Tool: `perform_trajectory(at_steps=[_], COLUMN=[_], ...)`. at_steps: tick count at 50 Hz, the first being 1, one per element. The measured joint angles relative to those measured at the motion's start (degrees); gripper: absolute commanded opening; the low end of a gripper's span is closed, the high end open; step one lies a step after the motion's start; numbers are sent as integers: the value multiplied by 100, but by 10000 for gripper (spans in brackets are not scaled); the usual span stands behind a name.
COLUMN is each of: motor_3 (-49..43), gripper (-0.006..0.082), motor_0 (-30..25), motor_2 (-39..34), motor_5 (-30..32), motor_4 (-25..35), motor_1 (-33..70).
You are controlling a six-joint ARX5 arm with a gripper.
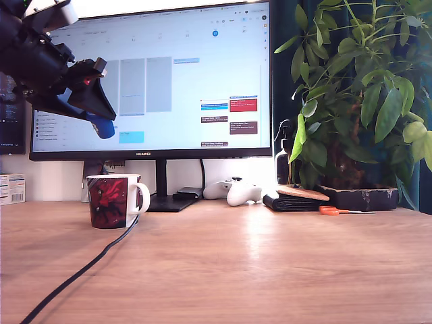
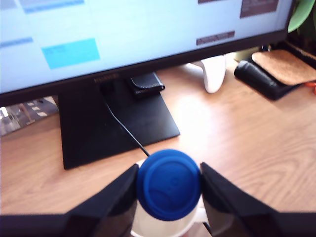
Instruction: Pick the blue coffee capsule and place it inside the red coffee cup
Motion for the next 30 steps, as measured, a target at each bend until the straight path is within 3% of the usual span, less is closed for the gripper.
perform_trajectory(at_steps=[30], motor_3=[184], gripper=[141], motor_0=[11], motor_2=[0], motor_5=[0], motor_4=[24], motor_1=[675])
